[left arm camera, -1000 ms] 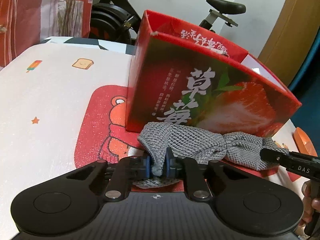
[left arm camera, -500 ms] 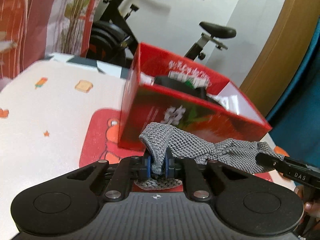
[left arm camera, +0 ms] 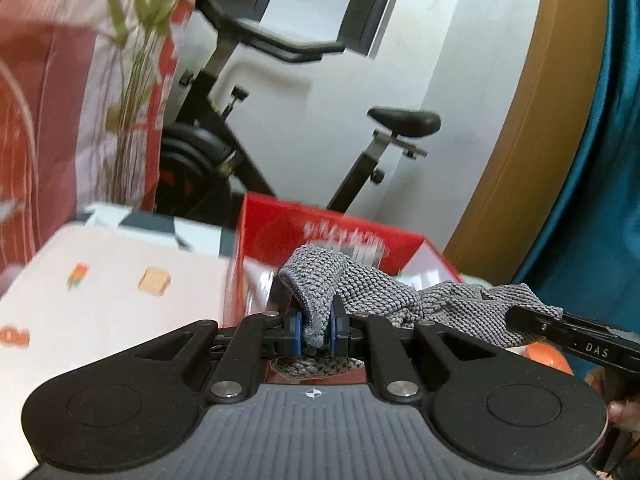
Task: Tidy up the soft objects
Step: 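Lift the grey cloth with both grippers over the red box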
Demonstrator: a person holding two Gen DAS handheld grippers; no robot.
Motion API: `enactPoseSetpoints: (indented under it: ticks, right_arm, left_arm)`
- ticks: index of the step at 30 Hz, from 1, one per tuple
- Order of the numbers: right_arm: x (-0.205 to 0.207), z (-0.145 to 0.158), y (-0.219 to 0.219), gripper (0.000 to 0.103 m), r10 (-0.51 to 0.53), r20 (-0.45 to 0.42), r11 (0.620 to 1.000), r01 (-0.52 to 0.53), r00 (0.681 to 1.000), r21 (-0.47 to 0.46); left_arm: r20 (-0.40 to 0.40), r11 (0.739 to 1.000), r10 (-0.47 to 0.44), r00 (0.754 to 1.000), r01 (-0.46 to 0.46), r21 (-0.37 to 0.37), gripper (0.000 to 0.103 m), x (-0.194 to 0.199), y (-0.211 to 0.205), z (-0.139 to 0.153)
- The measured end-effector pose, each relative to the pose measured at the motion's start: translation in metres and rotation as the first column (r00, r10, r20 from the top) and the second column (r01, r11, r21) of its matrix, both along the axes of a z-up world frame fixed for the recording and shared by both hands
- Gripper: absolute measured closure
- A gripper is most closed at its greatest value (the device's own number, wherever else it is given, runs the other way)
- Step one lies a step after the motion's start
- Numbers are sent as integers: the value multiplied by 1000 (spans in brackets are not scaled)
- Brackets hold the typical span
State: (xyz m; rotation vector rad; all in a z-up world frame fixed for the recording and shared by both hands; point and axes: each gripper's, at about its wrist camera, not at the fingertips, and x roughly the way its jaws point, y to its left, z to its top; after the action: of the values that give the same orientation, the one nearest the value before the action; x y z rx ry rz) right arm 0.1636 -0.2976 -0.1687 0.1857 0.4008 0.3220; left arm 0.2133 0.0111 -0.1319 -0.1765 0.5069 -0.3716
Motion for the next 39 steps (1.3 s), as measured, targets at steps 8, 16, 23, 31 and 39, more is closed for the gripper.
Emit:
enactPoseSetpoints:
  ticks: [8,16,23,31,39]
  right_arm:
    - [51,40,-14,87,-30,58,999,32,998,-33]
    - [116,45,-12,87,-61,62,990,68,996,-123]
    - [174,20,-3,87,-54,-46,980,44,998,-196]
    - [211,-23,9,87,-45,-207,972,-5,977,-234]
    - [230,-34,13,87,-52,-322,969,-30,945,-245]
  left_arm:
    - [90,1000,-15,996,13,29,90,45,-18,37]
    - [60,992,-48,997,40,118,90,108,-47,33]
    - [-90,977,-80,993,96,191,90,157,-64,-4]
    - [-210,969,-74,975,120,215,90,188,-57,-44]
    - [-261,968,-82,962,139,208,89,204,-57,-53]
